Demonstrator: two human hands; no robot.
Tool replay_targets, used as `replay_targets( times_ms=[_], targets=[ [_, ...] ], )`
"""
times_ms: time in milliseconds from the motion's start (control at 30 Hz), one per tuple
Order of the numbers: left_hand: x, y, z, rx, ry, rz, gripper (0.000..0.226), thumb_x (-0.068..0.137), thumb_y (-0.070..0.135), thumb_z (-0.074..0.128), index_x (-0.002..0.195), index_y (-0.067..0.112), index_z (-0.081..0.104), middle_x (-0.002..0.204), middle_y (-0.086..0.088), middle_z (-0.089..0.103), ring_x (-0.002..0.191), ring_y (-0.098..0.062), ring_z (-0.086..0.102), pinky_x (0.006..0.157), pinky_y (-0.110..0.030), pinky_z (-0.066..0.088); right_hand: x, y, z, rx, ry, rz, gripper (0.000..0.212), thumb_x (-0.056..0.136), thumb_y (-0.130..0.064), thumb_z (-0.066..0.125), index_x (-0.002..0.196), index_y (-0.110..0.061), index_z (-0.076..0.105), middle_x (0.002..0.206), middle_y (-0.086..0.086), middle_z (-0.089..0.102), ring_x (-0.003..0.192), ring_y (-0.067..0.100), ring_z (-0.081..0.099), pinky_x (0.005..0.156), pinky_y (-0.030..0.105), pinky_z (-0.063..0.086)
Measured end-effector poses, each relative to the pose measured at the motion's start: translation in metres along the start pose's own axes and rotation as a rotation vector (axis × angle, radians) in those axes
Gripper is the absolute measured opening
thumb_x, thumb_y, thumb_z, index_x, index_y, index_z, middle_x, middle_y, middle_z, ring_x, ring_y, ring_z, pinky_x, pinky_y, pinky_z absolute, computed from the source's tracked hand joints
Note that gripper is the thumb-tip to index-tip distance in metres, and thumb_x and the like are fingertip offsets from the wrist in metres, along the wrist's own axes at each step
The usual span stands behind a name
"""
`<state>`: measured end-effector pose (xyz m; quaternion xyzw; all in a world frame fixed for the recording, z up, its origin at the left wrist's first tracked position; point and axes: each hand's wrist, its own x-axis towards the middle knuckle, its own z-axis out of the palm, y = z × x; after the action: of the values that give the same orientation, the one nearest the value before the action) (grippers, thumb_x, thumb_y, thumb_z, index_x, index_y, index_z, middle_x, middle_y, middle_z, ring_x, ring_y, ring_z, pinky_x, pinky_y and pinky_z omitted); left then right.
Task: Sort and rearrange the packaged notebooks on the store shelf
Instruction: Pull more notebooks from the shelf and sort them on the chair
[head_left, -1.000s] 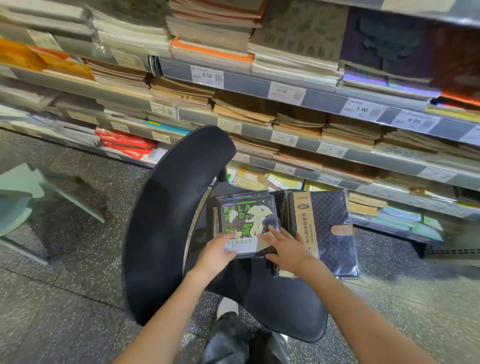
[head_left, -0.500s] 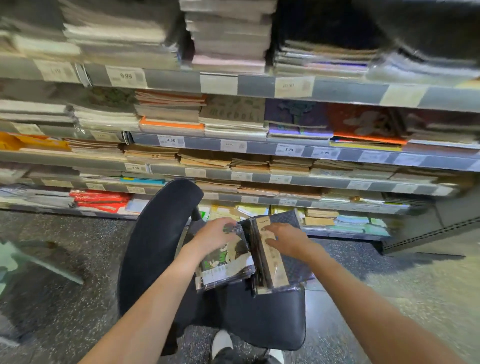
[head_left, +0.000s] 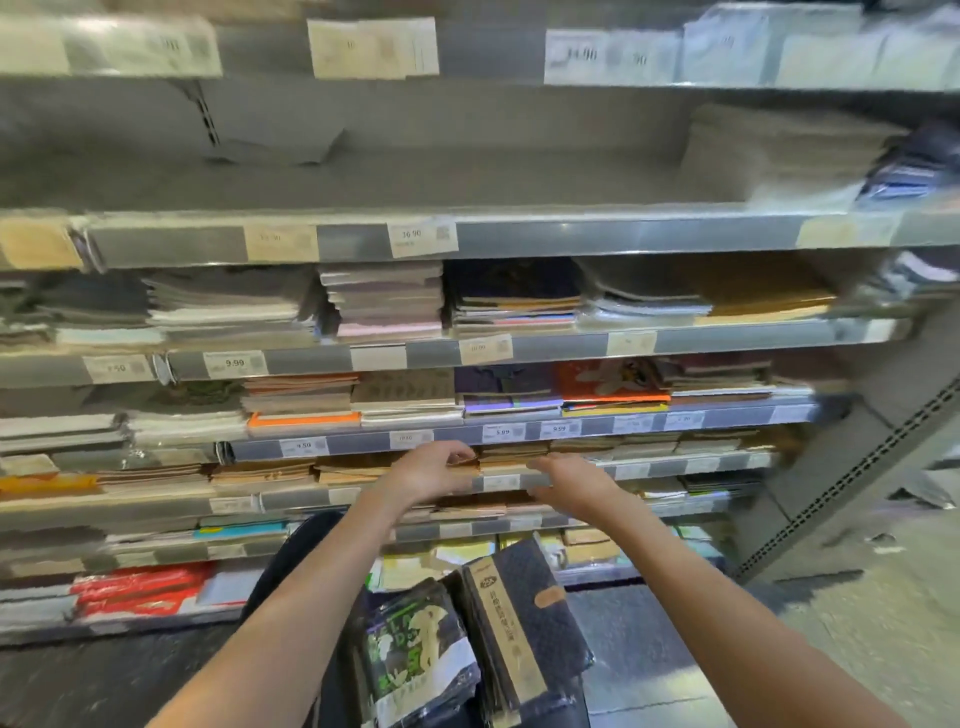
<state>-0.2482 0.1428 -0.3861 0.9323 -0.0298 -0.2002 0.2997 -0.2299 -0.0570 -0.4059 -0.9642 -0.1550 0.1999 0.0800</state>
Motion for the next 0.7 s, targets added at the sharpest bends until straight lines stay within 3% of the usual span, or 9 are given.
replay_targets(
  times_ms=[233,433,700],
  targets=[
    [-0.005,0.06,-0.058,0.146,0.064,0.111,0.047,0.087,0.024,0.061,0.132,0.021,0.047,0.134,-0.002,0.051,0.119,-0.017,0.049,0.096,-0.029,0.041,-0.03,0.009,-0.074,-0.034,0.213,0.028,0.045,0.095,-0.036,0.047,0.136,-0.018,0.043,0.138,0.004,0.047,0.126,0.022,0.042,0.102,0.038,0.039],
    [-0.009,0.114,-0.103,0.177,0.106,0.223,0.052,0.085,0.025,0.059,0.135,0.024,0.044,0.133,-0.004,0.052,0.117,-0.019,0.052,0.094,-0.028,0.042,-0.056,0.012,-0.133,-0.063,0.395,-0.004,0.038,0.094,-0.037,0.048,0.128,-0.021,0.052,0.128,0.003,0.056,0.112,0.021,0.053,0.092,0.034,0.045],
    [-0.003,0.186,-0.148,0.218,0.253,0.357,0.047,0.088,0.027,0.056,0.133,0.031,0.044,0.134,0.003,0.052,0.122,-0.014,0.048,0.103,-0.036,0.039,-0.074,0.035,-0.214,-0.081,0.526,-0.002,0.044,0.094,-0.038,0.047,0.135,-0.022,0.045,0.139,-0.001,0.048,0.125,0.019,0.045,0.099,0.034,0.043]
  ],
)
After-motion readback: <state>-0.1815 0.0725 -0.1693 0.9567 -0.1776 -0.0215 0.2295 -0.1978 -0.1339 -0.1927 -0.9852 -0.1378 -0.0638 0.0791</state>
